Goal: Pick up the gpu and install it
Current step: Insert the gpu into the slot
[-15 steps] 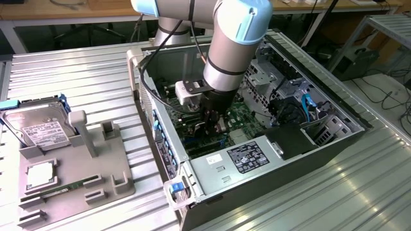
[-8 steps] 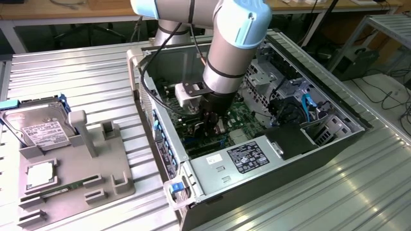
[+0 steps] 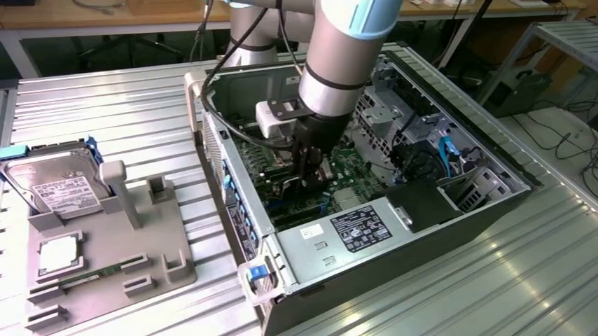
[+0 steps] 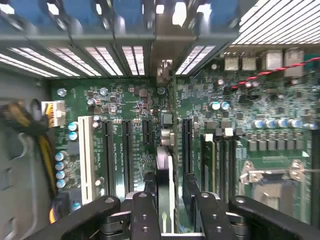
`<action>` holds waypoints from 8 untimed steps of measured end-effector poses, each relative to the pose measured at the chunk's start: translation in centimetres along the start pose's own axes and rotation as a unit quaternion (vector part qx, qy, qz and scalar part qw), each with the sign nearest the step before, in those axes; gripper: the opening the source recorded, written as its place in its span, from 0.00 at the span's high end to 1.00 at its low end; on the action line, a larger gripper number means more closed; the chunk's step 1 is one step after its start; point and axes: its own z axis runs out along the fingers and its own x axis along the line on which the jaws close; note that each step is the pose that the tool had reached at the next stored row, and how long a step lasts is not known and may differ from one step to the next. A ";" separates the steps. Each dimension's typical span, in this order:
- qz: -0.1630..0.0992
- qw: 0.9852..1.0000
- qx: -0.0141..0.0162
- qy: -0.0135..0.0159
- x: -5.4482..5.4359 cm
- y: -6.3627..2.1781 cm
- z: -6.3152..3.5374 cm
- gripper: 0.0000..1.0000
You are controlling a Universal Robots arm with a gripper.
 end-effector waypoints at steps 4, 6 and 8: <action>0.000 1.000 0.001 0.000 -0.1 0.06 -1.81 0.65; 0.000 1.000 0.002 0.000 -0.2 0.08 -2.72 0.65; 0.000 1.000 0.003 0.001 -0.2 0.11 -2.90 0.65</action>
